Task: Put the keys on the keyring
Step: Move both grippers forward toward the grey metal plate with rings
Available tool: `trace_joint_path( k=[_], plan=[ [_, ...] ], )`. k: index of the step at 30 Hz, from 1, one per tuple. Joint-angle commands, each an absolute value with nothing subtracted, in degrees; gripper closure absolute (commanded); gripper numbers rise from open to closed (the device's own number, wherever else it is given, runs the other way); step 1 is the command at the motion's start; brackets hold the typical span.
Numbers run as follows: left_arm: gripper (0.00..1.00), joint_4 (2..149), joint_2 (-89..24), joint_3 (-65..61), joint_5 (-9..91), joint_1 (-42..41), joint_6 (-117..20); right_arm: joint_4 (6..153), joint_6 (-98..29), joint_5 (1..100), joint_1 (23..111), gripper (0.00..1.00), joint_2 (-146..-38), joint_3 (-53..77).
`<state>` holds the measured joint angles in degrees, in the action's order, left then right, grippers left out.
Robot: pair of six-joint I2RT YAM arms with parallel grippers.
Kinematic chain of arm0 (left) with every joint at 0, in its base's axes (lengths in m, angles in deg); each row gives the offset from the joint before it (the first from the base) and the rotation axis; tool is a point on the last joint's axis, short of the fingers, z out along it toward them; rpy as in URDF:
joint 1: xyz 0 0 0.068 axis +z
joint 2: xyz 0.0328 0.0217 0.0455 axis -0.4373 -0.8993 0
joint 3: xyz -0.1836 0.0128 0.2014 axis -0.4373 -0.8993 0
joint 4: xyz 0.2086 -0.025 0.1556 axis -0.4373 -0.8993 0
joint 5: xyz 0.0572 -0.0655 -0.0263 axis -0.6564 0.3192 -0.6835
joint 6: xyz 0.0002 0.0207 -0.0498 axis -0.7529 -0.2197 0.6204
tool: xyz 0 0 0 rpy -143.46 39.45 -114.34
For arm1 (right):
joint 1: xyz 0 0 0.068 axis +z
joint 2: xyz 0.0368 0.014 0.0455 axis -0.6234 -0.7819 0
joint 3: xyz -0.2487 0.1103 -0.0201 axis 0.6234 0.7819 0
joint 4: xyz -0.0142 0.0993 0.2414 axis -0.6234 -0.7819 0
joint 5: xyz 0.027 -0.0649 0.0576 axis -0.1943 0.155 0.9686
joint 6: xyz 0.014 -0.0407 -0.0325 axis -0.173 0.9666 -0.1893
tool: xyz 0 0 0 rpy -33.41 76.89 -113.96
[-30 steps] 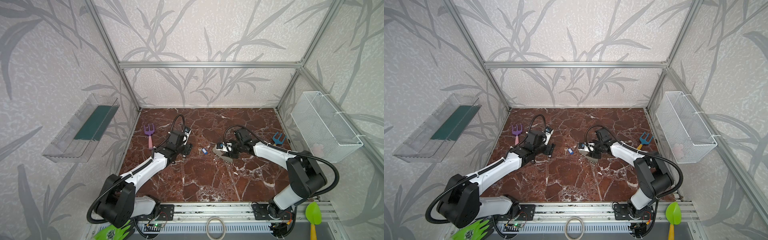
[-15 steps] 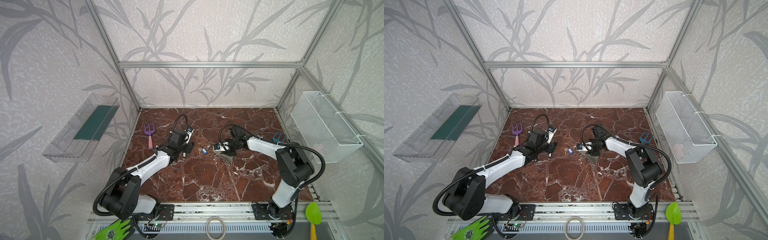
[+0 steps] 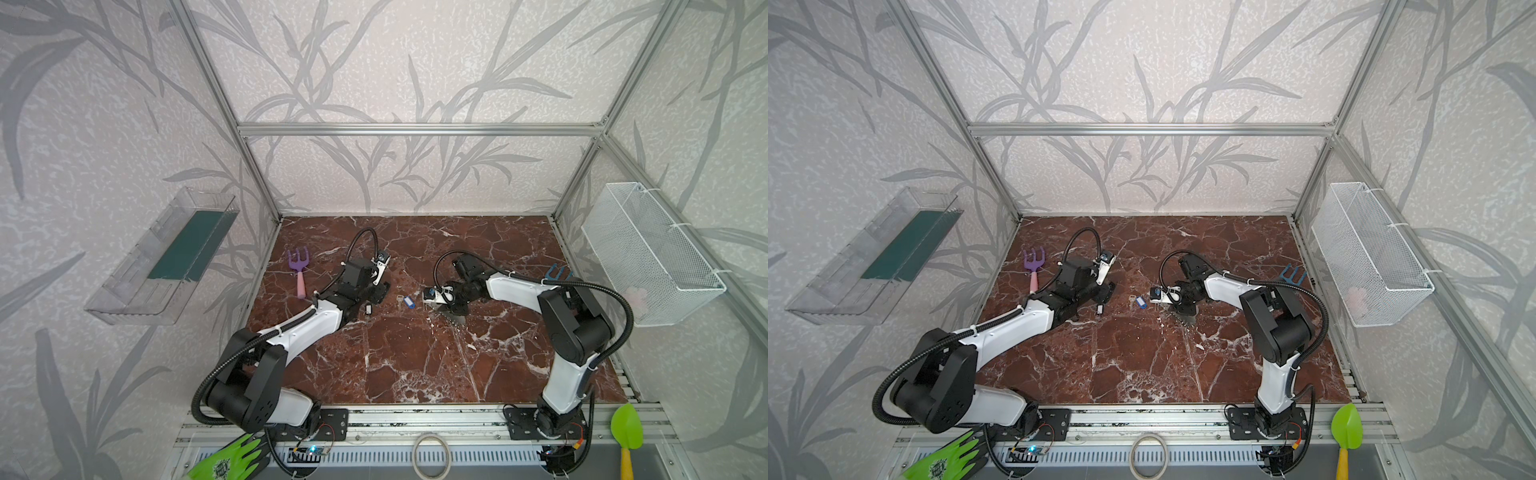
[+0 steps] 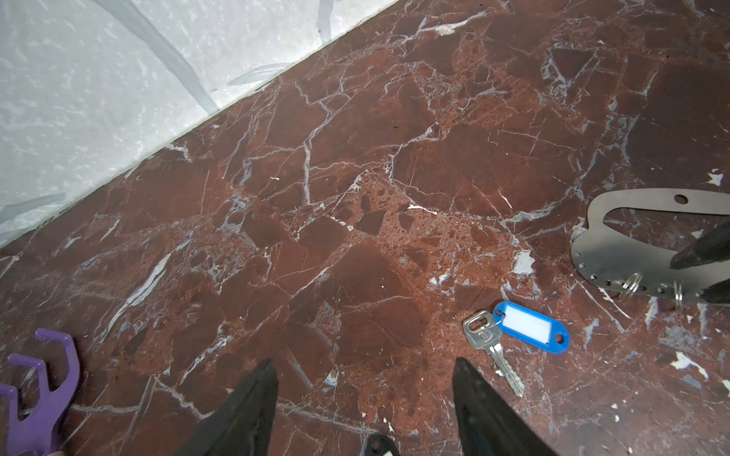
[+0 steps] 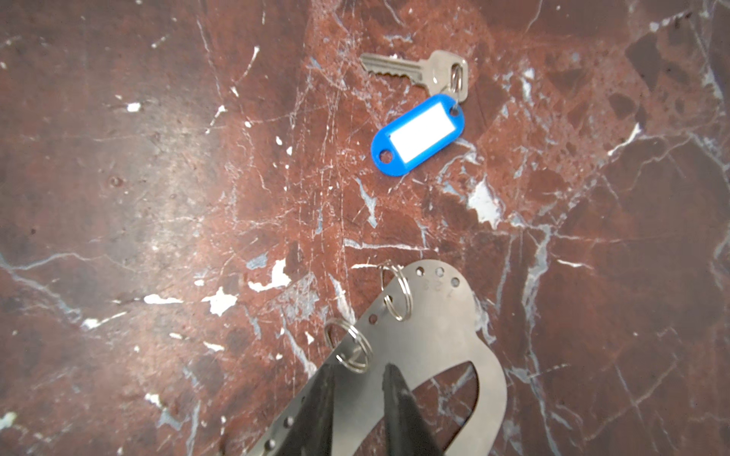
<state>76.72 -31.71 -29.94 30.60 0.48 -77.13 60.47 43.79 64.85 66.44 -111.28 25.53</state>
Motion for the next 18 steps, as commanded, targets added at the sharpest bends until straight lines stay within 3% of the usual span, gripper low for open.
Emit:
trace_joint_path(
  k=[1,18],
  plan=[
    [0.29,78.0,-32.2,-30.4,30.6,0.3,-78.1,60.3,40.8,65.4,66.8,0.77,-112.4,24.1],
    [0.29,78.2,-32.9,-30.3,30.7,0.3,-77.8,61.2,37.9,65.9,66.8,0.82,-113.2,24.3]
  ],
)
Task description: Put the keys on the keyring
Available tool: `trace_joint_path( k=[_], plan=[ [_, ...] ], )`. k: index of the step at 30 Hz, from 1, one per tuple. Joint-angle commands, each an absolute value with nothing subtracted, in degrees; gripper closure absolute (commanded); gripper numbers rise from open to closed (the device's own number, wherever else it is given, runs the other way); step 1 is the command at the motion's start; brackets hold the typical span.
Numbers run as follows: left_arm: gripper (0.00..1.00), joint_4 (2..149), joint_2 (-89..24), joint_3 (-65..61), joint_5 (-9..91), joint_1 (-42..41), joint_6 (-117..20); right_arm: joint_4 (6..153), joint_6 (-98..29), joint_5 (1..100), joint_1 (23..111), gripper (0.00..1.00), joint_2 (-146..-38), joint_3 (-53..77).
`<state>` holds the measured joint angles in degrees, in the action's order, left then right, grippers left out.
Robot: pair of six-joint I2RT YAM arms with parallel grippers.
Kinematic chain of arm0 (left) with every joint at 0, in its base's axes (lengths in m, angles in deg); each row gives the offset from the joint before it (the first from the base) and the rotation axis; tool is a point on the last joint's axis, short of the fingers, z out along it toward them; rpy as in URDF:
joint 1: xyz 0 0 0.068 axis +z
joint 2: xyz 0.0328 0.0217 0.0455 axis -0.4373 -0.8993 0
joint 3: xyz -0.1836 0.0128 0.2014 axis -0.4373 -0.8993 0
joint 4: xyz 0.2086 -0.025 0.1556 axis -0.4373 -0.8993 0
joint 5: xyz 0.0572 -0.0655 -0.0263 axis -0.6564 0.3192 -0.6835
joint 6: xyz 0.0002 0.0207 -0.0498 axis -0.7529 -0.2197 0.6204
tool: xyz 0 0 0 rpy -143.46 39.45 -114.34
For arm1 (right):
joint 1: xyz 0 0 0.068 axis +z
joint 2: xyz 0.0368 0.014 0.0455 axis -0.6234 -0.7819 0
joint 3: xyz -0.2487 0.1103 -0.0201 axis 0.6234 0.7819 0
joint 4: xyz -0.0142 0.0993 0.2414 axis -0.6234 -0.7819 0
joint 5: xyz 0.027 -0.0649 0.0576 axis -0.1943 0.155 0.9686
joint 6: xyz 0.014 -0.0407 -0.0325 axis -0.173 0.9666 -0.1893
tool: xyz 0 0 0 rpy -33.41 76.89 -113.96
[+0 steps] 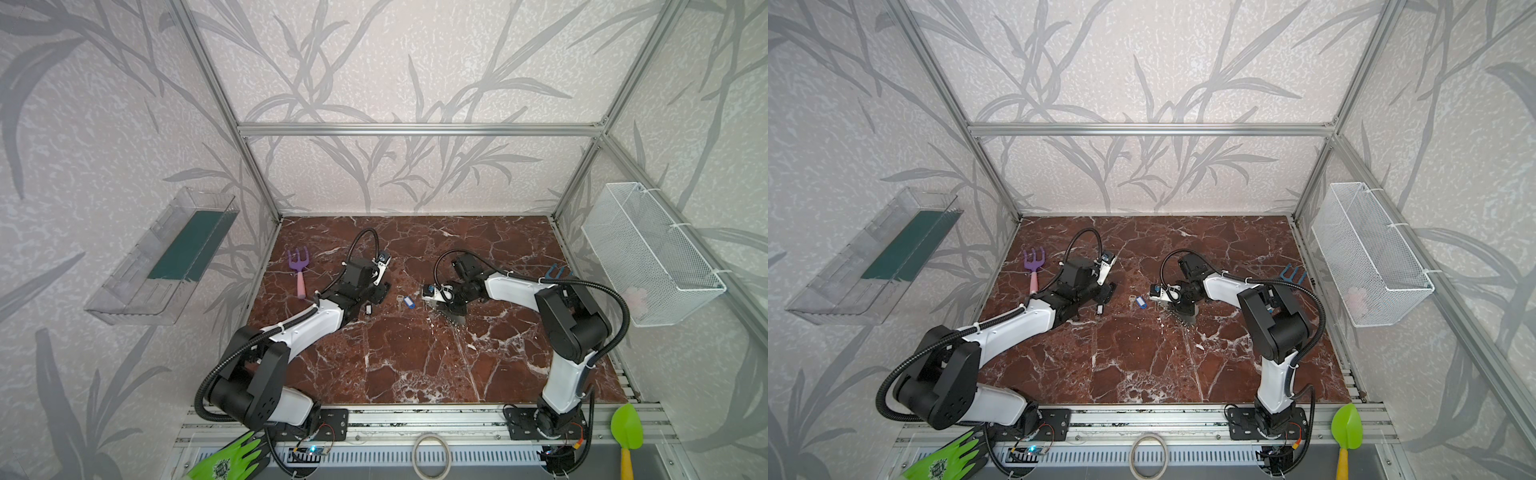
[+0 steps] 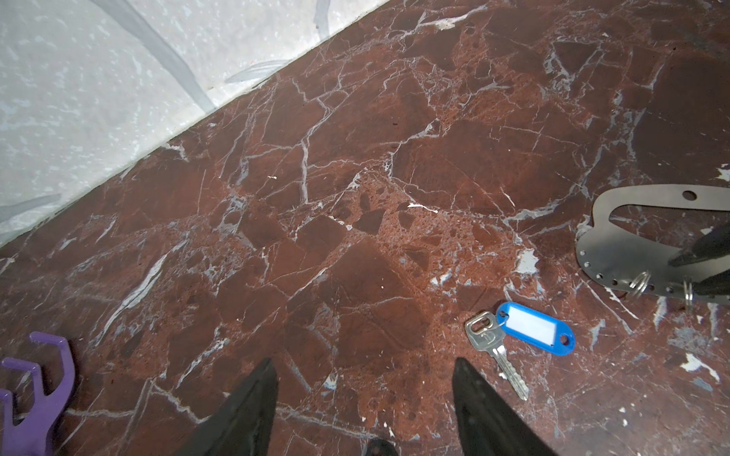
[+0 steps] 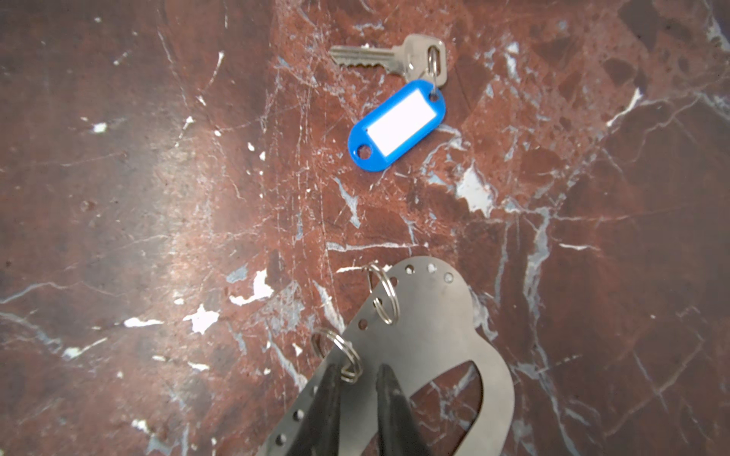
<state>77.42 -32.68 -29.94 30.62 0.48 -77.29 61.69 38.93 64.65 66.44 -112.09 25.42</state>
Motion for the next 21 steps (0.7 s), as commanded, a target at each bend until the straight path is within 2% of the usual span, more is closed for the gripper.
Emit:
trace_joint_path(
  k=[1,9,21],
  plan=[
    [0.29,78.3,-32.9,-30.3,30.8,0.3,-77.7,61.3,37.7,66.0,66.7,0.82,-113.2,24.3],
    [0.29,78.2,-32.6,-30.8,30.6,0.3,-77.1,60.7,36.7,66.8,66.8,0.83,-113.7,24.1],
    [0.29,78.7,-32.2,-31.5,30.3,0.3,-76.0,62.1,35.3,66.8,66.9,0.91,-113.4,24.7]
  ],
)
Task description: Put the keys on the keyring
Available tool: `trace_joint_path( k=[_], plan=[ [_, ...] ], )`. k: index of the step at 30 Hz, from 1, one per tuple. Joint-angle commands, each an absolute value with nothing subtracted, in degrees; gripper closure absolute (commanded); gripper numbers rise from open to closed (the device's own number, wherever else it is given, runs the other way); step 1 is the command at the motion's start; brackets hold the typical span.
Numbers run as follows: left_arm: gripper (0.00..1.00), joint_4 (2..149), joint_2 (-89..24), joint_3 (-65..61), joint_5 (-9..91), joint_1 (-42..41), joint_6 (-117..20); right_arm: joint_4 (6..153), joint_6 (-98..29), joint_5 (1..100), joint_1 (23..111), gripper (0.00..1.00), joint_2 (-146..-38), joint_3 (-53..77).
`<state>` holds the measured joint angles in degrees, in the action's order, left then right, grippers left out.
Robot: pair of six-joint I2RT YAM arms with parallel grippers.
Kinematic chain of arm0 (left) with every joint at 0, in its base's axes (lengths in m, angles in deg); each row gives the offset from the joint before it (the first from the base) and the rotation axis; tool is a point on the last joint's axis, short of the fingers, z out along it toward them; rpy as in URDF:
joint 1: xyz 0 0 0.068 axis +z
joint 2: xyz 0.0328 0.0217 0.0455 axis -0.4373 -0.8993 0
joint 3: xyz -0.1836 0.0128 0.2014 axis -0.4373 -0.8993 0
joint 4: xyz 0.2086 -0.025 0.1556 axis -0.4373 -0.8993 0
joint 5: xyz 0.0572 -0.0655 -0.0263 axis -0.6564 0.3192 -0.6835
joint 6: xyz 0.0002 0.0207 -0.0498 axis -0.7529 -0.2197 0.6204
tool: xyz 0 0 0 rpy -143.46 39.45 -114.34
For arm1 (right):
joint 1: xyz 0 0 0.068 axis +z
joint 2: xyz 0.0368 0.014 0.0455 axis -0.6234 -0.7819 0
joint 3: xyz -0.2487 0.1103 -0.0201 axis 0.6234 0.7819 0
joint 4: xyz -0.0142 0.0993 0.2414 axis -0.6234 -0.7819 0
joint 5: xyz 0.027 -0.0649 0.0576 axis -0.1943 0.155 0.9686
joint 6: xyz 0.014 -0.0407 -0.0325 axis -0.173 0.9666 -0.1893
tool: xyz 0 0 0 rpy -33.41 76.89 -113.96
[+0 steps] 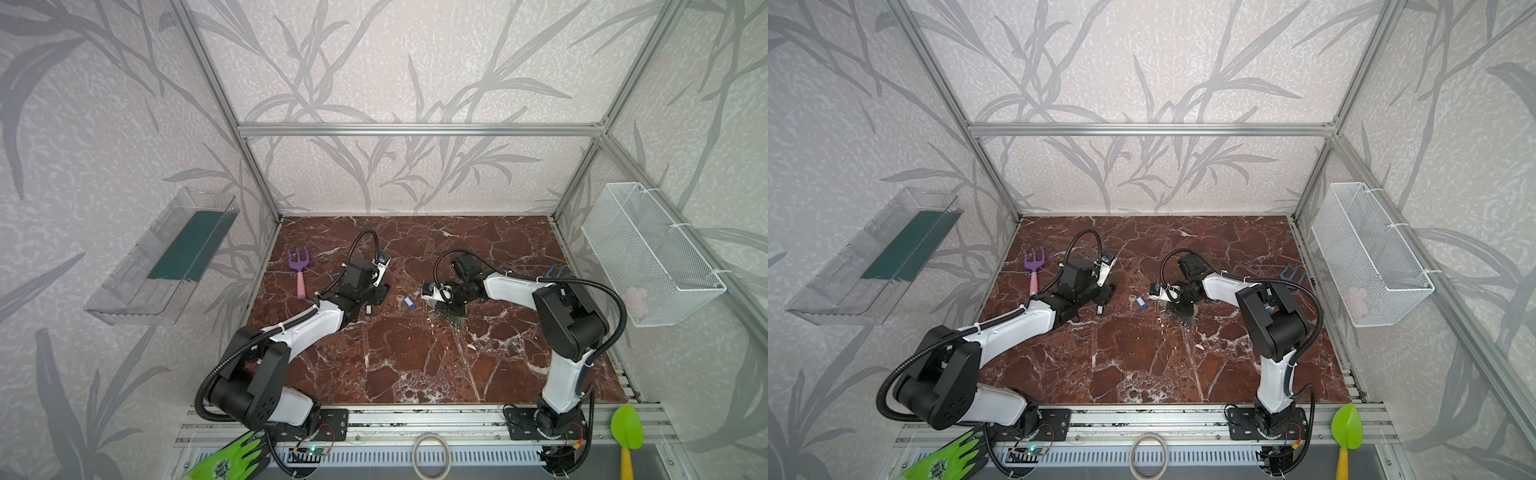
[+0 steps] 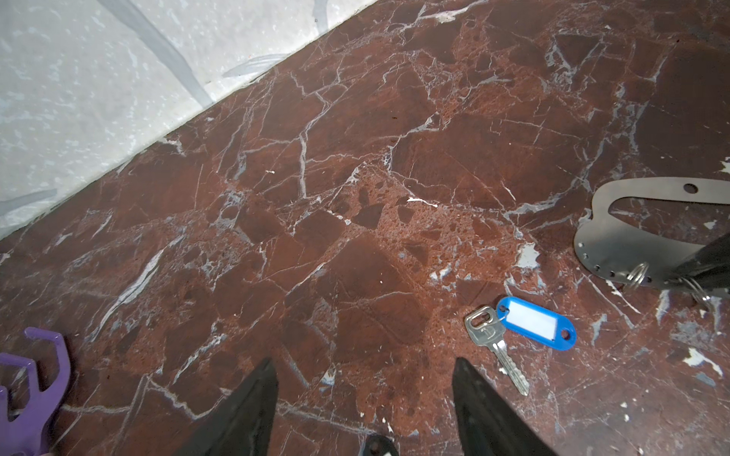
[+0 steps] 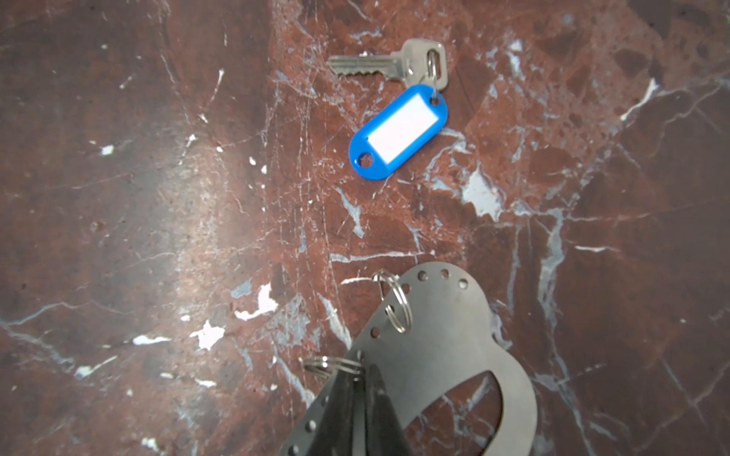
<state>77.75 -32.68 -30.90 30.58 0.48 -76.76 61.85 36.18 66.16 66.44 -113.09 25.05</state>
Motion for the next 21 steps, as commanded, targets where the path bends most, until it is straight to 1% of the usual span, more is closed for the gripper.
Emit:
trace_joint_path(
  k=[1,11,16,21],
  plan=[
    [0.29,78.7,-32.2,-31.6,30.4,0.3,-75.9,62.3,35.4,66.8,66.8,0.91,-113.3,24.8],
    [0.29,78.9,-31.8,-31.8,30.7,0.2,-75.4,66.1,34.9,67.5,66.8,0.95,-110.3,28.2],
    [0.29,79.5,-30.8,-32.7,32.1,0.1,-75.3,69.2,34.2,68.2,66.8,0.95,-107.7,31.0],
    [0.3,84.5,-28.3,-36.4,34.6,-0.2,-76.0,73.1,32.8,69.4,66.8,0.96,-104.3,34.0]
  ],
)
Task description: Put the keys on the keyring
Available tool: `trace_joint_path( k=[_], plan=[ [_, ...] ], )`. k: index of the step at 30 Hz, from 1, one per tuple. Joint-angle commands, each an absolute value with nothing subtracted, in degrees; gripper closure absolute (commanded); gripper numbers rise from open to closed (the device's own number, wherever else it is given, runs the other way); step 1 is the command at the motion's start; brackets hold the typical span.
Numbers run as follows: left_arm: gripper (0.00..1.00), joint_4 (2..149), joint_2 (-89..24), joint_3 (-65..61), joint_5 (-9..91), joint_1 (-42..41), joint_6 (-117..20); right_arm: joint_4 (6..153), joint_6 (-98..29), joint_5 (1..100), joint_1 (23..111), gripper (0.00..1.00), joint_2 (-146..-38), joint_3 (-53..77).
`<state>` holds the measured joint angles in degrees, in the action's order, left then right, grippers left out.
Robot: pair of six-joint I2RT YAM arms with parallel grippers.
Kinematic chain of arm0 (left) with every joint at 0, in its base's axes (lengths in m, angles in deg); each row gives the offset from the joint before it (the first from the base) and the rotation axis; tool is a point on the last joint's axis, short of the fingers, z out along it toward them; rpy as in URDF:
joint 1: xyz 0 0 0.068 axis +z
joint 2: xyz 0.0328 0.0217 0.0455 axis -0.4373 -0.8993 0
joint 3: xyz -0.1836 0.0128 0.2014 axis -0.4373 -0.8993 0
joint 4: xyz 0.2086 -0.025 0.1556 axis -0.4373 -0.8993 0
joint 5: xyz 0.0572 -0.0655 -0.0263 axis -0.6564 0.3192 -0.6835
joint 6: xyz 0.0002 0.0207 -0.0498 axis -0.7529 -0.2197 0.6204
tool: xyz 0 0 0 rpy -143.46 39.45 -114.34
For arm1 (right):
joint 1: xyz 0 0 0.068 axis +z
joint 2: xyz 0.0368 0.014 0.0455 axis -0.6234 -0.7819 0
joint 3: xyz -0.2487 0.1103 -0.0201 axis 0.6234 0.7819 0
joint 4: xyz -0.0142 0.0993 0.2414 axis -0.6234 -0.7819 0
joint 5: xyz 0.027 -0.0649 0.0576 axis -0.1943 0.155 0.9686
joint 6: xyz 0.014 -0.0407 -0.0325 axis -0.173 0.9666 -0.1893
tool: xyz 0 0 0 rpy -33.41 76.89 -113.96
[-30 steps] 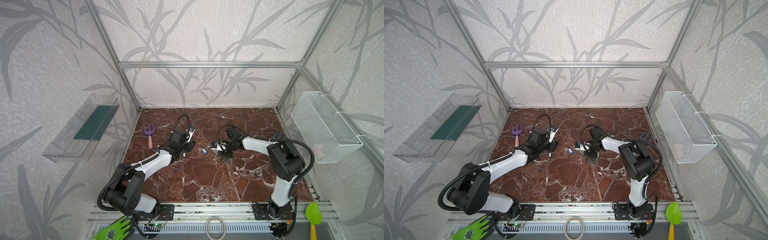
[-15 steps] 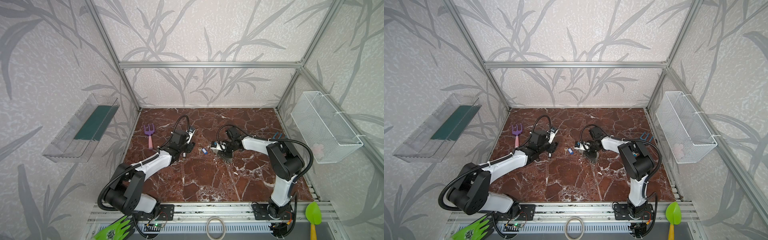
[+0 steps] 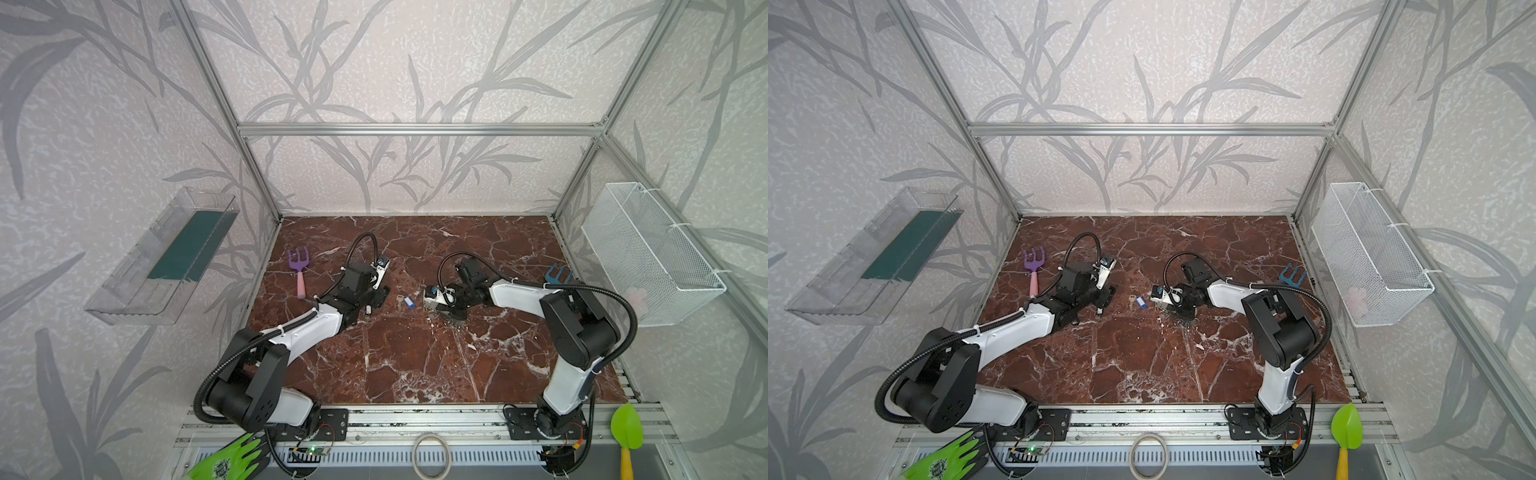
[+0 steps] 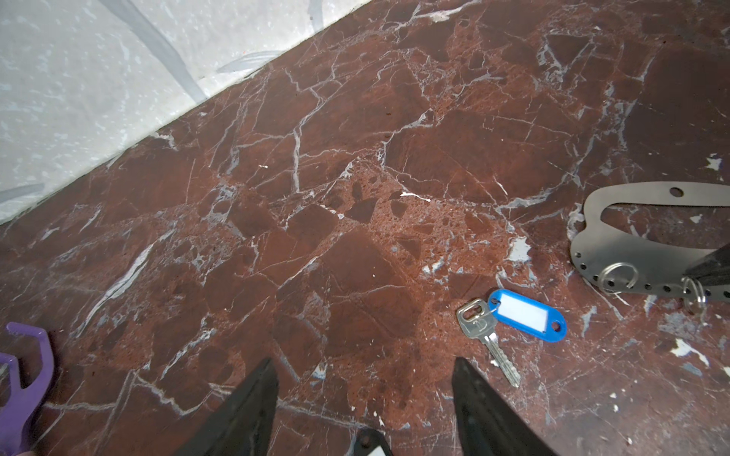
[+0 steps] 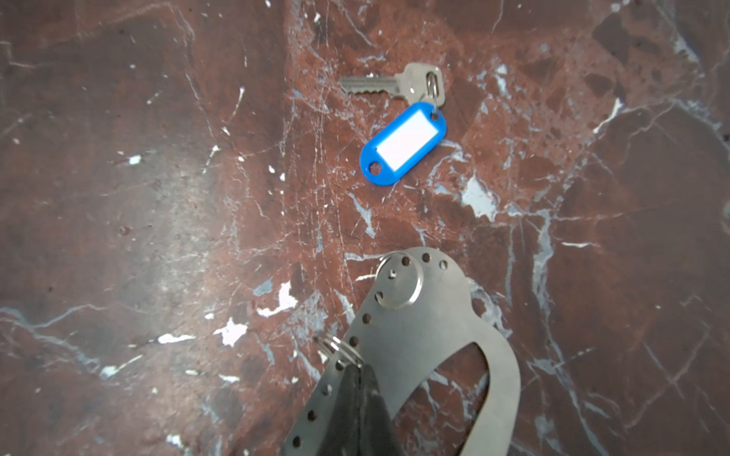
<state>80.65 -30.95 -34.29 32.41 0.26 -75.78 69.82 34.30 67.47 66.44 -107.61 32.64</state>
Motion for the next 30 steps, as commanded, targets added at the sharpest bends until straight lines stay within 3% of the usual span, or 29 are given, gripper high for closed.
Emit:
trace_joint_path(
  k=[1,12,20,30],
  plan=[
    [0.31,85.9,-27.7,-37.3,35.0,-0.2,-76.1,74.0,32.4,69.5,66.8,0.96,-103.8,34.6],
    [0.36,89.3,-25.7,-40.2,39.7,-0.9,-78.8,76.6,31.3,69.1,66.7,0.96,-100.2,37.5],
    [0.36,89.2,-25.6,-40.4,39.4,-1.4,-79.3,70.5,31.9,70.3,66.8,0.76,-104.1,33.0],
    [0.36,89.5,-25.5,-40.5,38.9,-1.4,-79.5,56.9,36.7,69.9,66.8,0.73,-110.7,23.5]
  ],
)
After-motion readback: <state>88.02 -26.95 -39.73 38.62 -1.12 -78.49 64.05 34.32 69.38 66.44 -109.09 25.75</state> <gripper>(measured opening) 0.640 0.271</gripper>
